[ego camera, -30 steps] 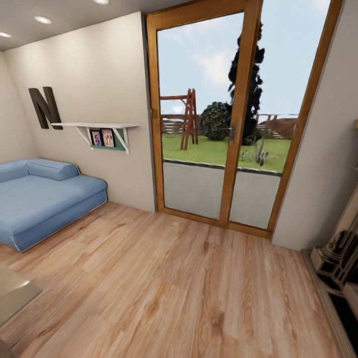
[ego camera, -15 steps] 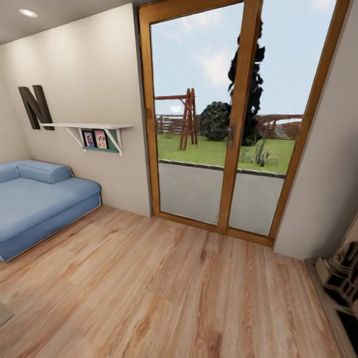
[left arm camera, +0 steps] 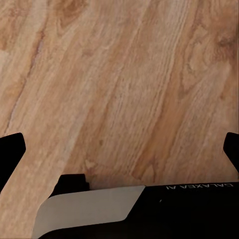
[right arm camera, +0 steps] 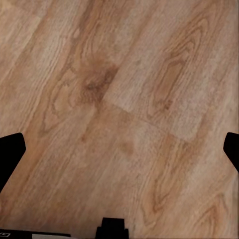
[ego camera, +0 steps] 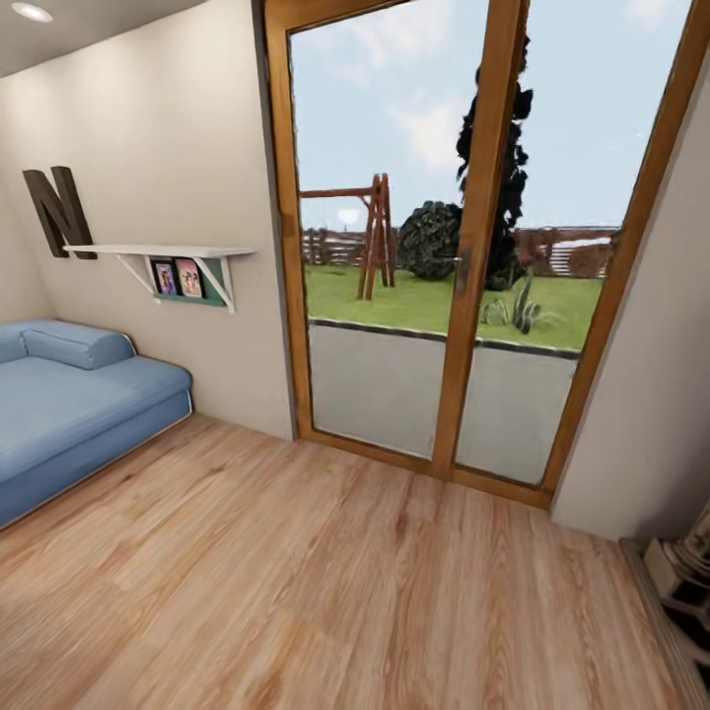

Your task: Turn on the radio receiver that's on the table in the living room.

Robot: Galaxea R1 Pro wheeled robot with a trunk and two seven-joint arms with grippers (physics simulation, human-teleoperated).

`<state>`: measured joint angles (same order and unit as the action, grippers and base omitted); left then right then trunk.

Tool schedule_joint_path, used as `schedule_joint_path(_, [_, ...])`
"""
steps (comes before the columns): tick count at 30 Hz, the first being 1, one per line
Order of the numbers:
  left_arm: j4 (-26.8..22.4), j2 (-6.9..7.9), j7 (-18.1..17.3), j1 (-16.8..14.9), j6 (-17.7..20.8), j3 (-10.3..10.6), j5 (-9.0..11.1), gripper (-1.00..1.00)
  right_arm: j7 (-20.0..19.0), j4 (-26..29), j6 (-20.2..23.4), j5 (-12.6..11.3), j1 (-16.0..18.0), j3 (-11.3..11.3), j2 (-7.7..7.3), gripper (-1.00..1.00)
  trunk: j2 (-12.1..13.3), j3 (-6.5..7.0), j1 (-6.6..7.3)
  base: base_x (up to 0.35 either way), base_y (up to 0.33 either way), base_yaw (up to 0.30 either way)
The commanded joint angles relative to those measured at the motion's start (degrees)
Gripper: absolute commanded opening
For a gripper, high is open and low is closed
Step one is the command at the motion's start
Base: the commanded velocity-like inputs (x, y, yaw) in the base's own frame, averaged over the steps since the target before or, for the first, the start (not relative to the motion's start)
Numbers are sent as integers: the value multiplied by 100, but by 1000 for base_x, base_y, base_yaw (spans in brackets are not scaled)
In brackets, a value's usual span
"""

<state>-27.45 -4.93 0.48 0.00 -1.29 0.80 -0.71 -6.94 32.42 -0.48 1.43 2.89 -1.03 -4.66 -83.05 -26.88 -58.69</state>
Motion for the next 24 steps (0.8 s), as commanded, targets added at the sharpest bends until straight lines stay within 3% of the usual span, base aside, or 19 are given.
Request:
schedule_joint_path(1, [-3, 1, 5, 0, -11, 8, -8, 100, -27, 1, -5, 15, 1, -11, 0, 100, -2, -5, -3, 326, -117, 108])
schedule_joint_path(24, [-2, 1, 5, 0, -11, 8, -8, 100, -27, 1, -5, 15, 1, -2, 0, 100, -2, -5, -3, 326, -117, 255])
